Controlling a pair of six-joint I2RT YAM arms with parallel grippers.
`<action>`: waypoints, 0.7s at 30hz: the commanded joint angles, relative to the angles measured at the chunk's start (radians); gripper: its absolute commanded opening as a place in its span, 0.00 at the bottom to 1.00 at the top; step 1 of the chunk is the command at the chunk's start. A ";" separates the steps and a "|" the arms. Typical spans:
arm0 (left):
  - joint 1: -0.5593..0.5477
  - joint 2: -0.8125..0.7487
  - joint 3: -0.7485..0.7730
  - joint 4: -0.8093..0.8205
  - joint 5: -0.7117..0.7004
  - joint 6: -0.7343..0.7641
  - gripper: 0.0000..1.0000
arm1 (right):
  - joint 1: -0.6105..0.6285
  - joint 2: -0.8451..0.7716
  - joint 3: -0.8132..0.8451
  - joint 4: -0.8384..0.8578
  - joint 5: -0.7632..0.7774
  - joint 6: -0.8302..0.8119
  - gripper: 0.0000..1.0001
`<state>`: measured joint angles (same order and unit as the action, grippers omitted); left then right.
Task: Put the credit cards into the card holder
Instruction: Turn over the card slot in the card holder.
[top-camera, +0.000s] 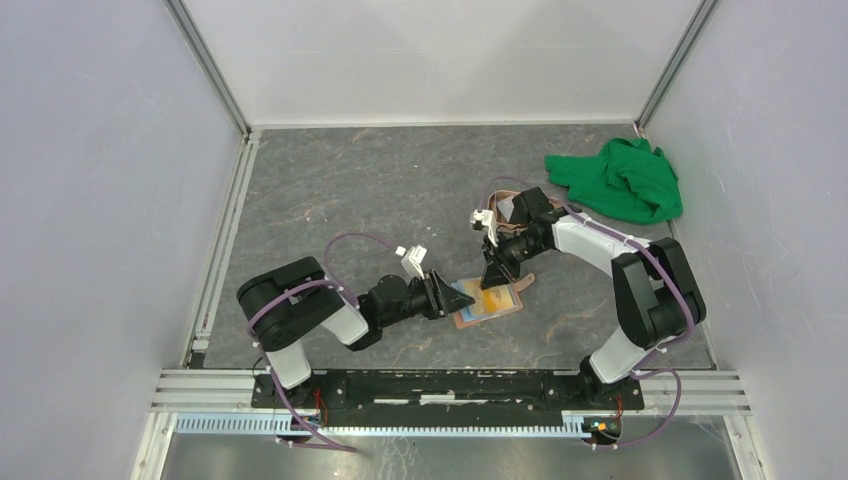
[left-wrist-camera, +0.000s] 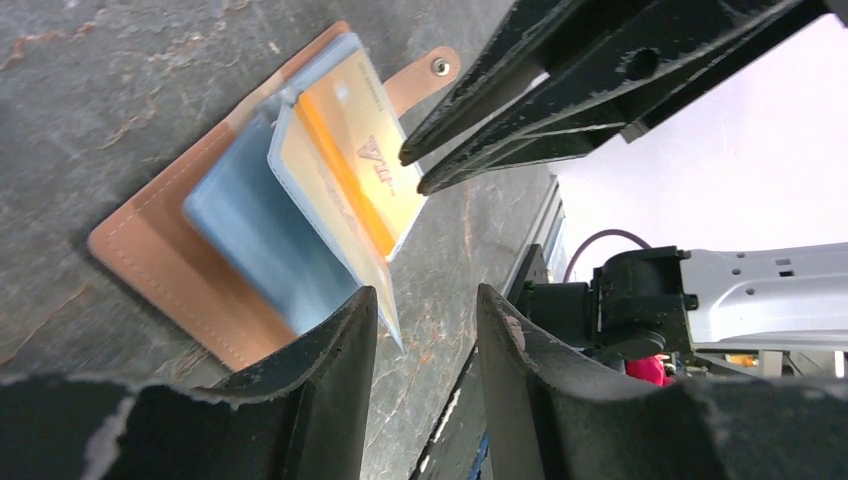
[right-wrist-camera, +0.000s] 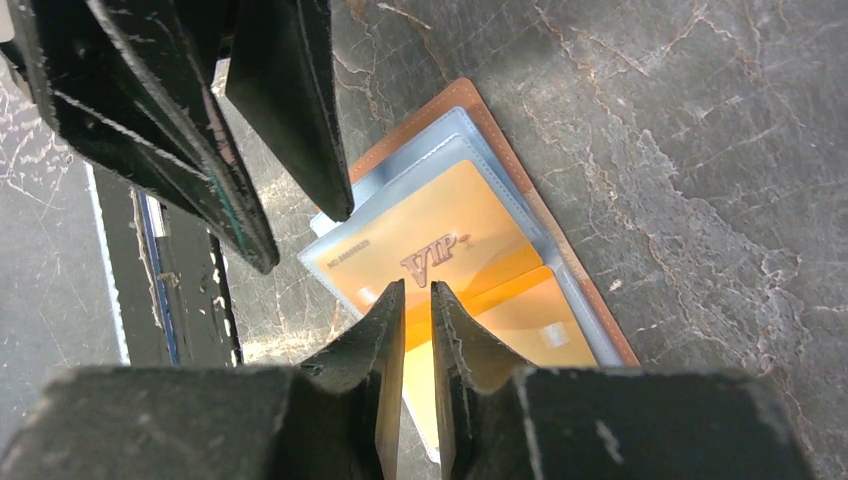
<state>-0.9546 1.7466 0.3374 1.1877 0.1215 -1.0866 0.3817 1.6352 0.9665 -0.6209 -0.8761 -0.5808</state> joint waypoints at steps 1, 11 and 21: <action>0.007 0.024 0.031 0.124 0.035 -0.039 0.49 | -0.019 -0.031 -0.014 0.031 -0.026 0.013 0.21; 0.010 0.093 0.122 0.117 0.071 -0.041 0.49 | -0.075 -0.044 -0.030 0.067 0.000 0.055 0.22; 0.014 0.144 0.178 0.089 0.091 -0.030 0.50 | -0.092 -0.024 -0.041 0.074 0.009 0.070 0.22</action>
<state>-0.9482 1.8690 0.4843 1.2617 0.1921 -1.0901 0.2916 1.6207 0.9268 -0.5674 -0.8642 -0.5198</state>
